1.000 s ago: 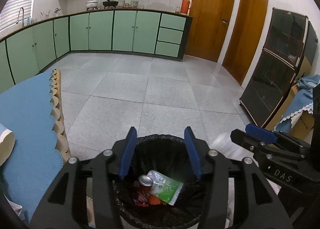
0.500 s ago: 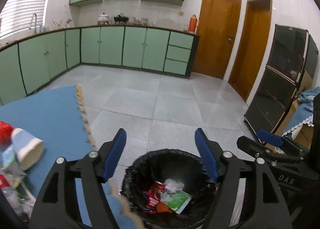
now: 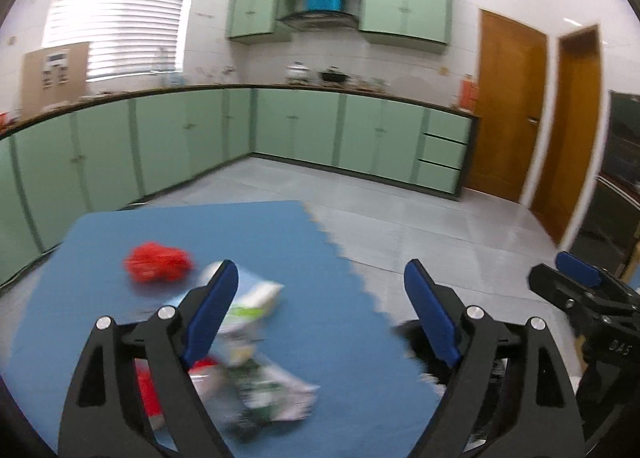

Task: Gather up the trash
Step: 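Move both tools back over the remaining trash on the cloth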

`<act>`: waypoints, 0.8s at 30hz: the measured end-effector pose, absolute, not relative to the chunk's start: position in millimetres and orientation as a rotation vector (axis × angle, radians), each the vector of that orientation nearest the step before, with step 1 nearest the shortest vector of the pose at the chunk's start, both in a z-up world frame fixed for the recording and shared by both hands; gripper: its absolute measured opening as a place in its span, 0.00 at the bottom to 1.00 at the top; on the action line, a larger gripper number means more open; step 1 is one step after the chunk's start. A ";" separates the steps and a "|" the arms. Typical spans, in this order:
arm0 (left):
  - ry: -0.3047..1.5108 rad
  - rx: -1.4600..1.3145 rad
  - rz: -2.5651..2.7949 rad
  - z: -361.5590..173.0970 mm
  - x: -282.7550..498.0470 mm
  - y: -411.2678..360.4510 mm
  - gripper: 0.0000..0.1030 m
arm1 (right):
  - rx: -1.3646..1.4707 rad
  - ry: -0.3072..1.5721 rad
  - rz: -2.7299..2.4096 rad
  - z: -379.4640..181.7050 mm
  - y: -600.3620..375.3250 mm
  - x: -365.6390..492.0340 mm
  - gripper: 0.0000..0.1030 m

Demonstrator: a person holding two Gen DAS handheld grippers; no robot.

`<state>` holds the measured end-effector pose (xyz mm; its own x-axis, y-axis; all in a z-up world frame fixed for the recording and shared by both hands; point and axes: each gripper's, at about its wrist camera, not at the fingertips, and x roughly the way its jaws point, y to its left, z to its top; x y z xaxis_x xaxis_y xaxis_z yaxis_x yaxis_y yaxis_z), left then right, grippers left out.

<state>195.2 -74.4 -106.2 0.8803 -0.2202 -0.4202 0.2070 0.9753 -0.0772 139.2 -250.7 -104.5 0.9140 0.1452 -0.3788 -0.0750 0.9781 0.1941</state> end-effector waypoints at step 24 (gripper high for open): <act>0.534 -0.076 0.100 -161.0 150.8 79.1 0.80 | -0.037 0.544 0.474 -163.6 -77.9 164.7 0.73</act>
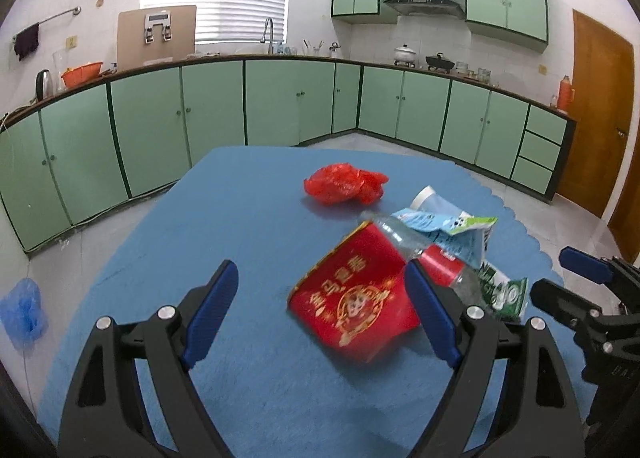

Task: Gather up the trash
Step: 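Move both tools back over the remaining trash on the cloth, then grasp the red paper cup with the left tool while the right tool grasps the clear bottle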

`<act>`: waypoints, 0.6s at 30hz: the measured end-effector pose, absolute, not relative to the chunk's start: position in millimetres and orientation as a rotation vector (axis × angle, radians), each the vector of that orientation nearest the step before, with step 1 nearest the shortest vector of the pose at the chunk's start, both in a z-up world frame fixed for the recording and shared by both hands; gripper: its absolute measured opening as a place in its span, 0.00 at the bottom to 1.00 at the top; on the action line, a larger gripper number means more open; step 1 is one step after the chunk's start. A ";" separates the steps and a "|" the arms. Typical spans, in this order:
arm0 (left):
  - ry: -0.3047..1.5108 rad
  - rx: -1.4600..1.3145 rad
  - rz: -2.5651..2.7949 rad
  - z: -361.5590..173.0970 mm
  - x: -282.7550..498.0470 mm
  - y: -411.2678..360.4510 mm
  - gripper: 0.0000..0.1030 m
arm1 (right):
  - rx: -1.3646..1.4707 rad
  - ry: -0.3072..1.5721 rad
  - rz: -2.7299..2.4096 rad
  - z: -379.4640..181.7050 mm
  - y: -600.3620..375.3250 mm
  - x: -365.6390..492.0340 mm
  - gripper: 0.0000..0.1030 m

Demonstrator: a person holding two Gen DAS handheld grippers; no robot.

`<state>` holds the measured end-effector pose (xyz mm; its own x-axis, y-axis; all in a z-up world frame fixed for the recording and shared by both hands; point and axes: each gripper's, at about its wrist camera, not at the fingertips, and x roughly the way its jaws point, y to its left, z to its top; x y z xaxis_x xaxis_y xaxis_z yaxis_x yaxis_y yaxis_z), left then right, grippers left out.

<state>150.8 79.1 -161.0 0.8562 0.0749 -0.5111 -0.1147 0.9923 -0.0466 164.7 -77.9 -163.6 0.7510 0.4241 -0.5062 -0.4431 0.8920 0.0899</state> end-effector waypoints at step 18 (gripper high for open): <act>0.612 -0.057 0.038 -191.0 159.9 56.0 0.80 | -0.020 0.554 0.412 -163.0 -91.0 173.4 0.70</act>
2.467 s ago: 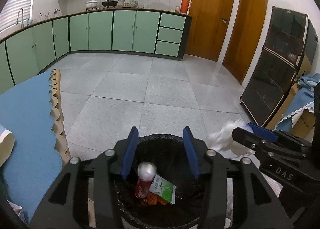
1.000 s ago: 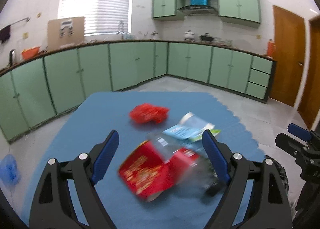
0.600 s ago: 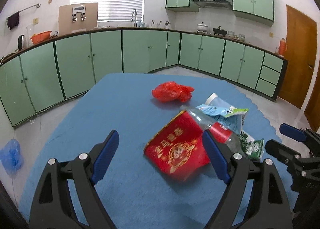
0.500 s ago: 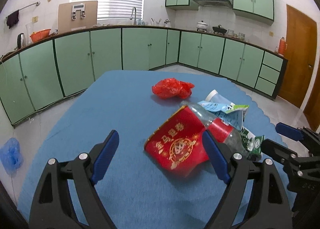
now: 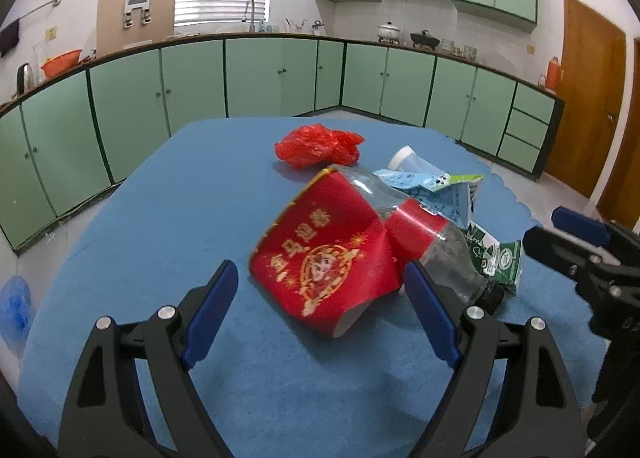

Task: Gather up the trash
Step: 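Grasp the red paper cup with the left tool while the right tool grasps the clear bottle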

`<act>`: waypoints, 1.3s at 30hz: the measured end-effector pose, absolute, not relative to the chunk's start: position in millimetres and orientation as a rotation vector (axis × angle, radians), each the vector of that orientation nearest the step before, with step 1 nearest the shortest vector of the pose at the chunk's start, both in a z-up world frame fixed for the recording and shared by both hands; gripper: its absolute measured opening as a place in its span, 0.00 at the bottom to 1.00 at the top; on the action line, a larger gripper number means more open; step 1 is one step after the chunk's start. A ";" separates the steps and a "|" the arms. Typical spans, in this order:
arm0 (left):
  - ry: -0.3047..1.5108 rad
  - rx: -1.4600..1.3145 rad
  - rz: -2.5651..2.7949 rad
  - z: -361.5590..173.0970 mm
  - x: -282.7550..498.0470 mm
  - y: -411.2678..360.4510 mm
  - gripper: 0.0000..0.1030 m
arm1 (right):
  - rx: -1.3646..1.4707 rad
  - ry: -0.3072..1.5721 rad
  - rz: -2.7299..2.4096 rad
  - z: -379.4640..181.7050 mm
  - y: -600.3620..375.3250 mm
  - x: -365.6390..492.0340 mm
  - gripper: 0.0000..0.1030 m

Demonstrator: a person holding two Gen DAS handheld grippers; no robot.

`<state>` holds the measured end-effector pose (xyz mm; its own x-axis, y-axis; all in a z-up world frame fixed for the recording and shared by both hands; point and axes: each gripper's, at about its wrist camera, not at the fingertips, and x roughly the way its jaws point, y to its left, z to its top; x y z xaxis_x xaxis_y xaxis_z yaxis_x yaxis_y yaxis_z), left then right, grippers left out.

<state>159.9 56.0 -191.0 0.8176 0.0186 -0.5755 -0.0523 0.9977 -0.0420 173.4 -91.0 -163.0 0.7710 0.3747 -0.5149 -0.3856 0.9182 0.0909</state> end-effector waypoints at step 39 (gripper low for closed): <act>0.753 -0.042 0.167 -206.7 209.9 92.2 0.76 | -0.004 0.574 0.416 -169.2 -94.4 182.1 0.70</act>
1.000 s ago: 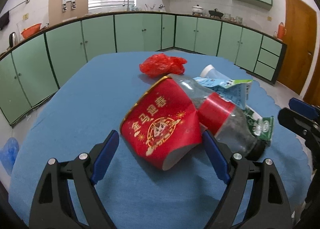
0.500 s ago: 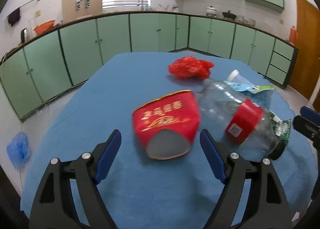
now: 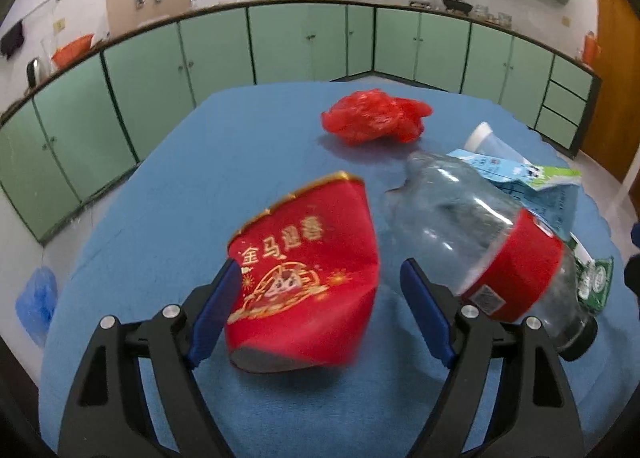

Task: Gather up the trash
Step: 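Grasp the red paper cup with the left tool while the right tool grasps the clear bottle, then carry the red cup and clear bottle over the black bin and open both tools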

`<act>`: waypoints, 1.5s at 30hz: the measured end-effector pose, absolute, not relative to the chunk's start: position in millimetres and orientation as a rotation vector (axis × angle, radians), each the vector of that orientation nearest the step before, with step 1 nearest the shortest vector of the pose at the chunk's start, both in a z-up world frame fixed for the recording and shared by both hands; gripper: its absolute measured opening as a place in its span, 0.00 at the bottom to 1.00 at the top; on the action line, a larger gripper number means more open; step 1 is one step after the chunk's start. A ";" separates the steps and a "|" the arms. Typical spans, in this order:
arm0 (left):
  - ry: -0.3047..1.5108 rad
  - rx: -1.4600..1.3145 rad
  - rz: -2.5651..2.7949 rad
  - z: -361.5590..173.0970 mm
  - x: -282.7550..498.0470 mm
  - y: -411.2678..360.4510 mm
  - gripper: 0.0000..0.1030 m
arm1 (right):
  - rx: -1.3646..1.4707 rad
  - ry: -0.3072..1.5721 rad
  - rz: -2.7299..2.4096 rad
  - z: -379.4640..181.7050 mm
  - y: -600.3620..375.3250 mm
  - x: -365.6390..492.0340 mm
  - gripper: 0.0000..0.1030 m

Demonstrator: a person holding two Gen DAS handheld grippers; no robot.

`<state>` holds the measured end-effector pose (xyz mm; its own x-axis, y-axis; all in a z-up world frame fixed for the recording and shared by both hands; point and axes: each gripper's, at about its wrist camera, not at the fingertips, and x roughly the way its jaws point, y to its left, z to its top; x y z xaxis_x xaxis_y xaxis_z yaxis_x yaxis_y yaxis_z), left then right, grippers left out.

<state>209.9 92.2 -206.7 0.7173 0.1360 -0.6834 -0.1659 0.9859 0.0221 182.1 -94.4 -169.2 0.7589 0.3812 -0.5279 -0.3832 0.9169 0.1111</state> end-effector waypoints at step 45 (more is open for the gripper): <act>0.730 -0.279 0.175 -202.6 188.4 163.8 0.24 | -0.075 0.694 0.608 -201.5 -38.4 184.5 0.32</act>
<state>188.4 163.8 -202.6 0.7331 0.0602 -0.6774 -0.2534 0.9486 -0.1898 184.5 -38.4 -201.5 0.6036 0.5007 -0.6204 -0.5492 0.8253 0.1317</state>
